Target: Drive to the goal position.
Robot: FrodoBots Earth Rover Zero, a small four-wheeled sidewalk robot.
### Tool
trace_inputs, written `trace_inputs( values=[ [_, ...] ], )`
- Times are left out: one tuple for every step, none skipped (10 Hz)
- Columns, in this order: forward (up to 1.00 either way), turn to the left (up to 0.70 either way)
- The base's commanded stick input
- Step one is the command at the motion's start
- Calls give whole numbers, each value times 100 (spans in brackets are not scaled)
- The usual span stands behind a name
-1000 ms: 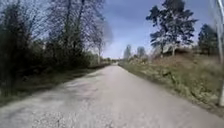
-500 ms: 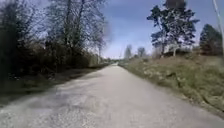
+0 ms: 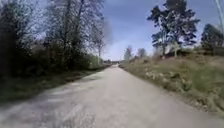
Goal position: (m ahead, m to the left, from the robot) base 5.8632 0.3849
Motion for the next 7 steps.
trace_inputs(
  values=[
    [85,0],
    [85,0],
    [85,0],
    [85,0],
    [85,0],
    [85,0],
    [85,0]
  ],
)
